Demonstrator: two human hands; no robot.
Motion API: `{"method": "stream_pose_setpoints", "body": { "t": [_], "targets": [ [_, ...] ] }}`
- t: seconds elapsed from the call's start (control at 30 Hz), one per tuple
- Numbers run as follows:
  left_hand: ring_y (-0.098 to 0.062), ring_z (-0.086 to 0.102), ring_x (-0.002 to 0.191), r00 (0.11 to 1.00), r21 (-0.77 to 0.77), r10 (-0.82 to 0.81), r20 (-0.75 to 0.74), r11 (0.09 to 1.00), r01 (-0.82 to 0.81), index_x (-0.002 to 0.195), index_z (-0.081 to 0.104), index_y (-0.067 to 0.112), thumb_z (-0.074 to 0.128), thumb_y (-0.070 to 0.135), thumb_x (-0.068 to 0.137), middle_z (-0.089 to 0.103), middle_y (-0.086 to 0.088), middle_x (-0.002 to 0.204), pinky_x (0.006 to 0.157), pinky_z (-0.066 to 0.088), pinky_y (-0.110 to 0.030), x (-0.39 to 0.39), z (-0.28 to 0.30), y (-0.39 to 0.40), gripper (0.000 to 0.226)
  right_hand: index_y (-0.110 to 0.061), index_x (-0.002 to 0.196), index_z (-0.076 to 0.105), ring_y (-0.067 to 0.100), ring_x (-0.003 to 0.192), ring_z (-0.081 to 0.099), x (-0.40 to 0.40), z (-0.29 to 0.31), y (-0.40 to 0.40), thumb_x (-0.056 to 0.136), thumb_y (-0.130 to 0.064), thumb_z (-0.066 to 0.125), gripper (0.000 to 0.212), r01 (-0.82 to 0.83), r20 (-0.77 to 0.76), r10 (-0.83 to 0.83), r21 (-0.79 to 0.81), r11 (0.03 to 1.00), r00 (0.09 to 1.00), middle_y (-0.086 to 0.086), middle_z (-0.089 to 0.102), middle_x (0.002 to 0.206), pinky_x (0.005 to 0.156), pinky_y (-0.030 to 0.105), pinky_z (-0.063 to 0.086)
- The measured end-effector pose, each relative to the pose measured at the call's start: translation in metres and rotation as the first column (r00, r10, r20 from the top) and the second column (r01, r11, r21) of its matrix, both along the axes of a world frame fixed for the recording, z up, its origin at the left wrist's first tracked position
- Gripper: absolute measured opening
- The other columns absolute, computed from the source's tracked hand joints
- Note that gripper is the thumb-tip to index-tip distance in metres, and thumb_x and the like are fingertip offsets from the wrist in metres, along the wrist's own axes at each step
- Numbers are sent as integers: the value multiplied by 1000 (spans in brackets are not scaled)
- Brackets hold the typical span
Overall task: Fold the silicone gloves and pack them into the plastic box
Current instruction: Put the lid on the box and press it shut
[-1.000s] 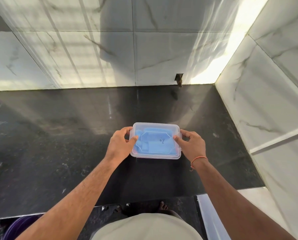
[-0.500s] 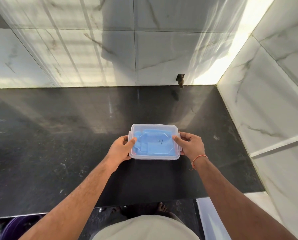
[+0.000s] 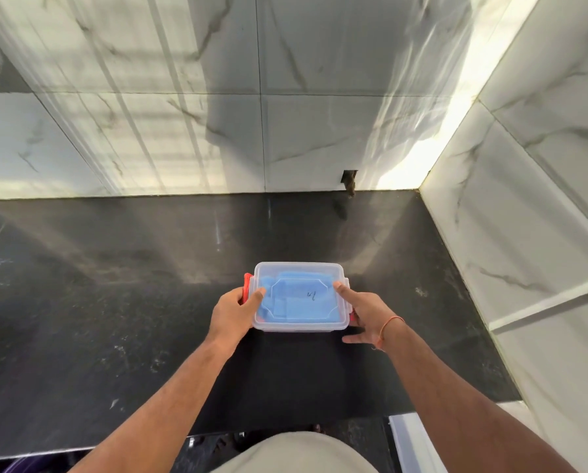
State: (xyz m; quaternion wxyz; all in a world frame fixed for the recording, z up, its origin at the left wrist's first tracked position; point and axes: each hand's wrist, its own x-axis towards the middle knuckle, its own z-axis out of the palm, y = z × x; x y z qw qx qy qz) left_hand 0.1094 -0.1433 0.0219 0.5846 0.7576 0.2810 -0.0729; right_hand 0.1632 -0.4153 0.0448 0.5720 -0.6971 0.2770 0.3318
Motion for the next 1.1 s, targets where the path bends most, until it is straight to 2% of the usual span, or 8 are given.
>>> {"method": "stream_pose_setpoints", "body": {
  "t": [0.1, 0.2, 0.37, 0.47, 0.57, 0.7, 0.83, 1.1],
  "targets": [
    [-24, 73, 99, 999, 240, -24, 42, 971, 14, 115, 72, 14, 52, 47, 111, 74, -10, 113, 85, 64, -44, -3, -3, -12, 39, -15, 111, 76, 29, 98, 79, 0, -1, 2, 91, -57, 79, 47, 65, 80, -66, 8, 998, 995, 7, 82, 106, 85, 53, 67],
    [-25, 68, 118, 998, 258, -22, 53, 966, 8, 151, 55, 14, 44, 44, 115, 70, -5, 132, 101, 59, -43, -4, 0, -23, 49, -10, 106, 77, 29, 93, 80, -3, -8, 15, 98, -48, 74, 39, 123, 258, -104, -58, 991, 961, 9, 82, 103, 83, 50, 68],
    [-27, 68, 124, 998, 284, -28, 59, 959, 10, 160, 43, 14, 39, 42, 117, 69, -4, 136, 99, 61, -41, -4, 2, -26, 52, -15, 99, 70, 26, 91, 68, -19, -22, 34, 106, -49, 56, 38, 152, 444, -41, -216, 964, 895, 7, 75, 98, 84, 42, 57],
    [-24, 68, 116, 994, 327, -59, 94, 945, 25, 158, 47, 15, 37, 34, 118, 65, 8, 122, 84, 51, -27, -5, 3, -29, 45, -22, 136, 68, 20, 109, 66, -20, -19, 39, 111, -47, 44, 43, 100, 480, 61, -303, 948, 875, -1, 75, 124, 98, 35, 54],
    [-29, 67, 127, 990, 386, -94, 106, 922, 46, 163, 41, 16, 33, 31, 119, 68, 1, 137, 98, 52, -37, -4, 3, -32, 48, -14, 168, 29, 30, 143, 53, -23, -19, 46, 115, -41, 34, 60, 62, 467, 146, -400, 914, 872, 5, 52, 162, 118, 40, 40],
    [-30, 59, 142, 977, 515, -200, 68, 846, 138, 170, 32, 19, 30, 38, 118, 58, -4, 160, 116, 48, -49, 3, 1, -16, 56, -14, 172, 0, 25, 160, 29, -38, -15, 48, 115, -31, 32, 67, -3, 467, 211, -409, 913, 859, 0, 18, 179, 126, 36, 26],
    [-31, 63, 134, 954, 632, -179, 240, 775, -14, 158, 54, 15, 41, 33, 116, 59, -4, 157, 110, 54, -53, 16, 3, 9, 47, -14, 170, 18, 28, 158, 30, -64, -16, 43, 110, -43, 46, 72, -137, 414, 383, -512, 848, 826, 0, 21, 176, 128, 41, 27],
    [-28, 37, 152, 909, 208, 338, 243, 897, -390, 167, 34, 13, 49, 27, 113, 36, -6, 159, 128, 26, -44, -19, -2, 5, 58, -23, 169, 22, 15, 159, 30, -40, -5, 33, 102, -53, 61, 83, -44, 564, 364, -500, 865, 741, -5, 28, 173, 129, 39, 31]
  ]
}}
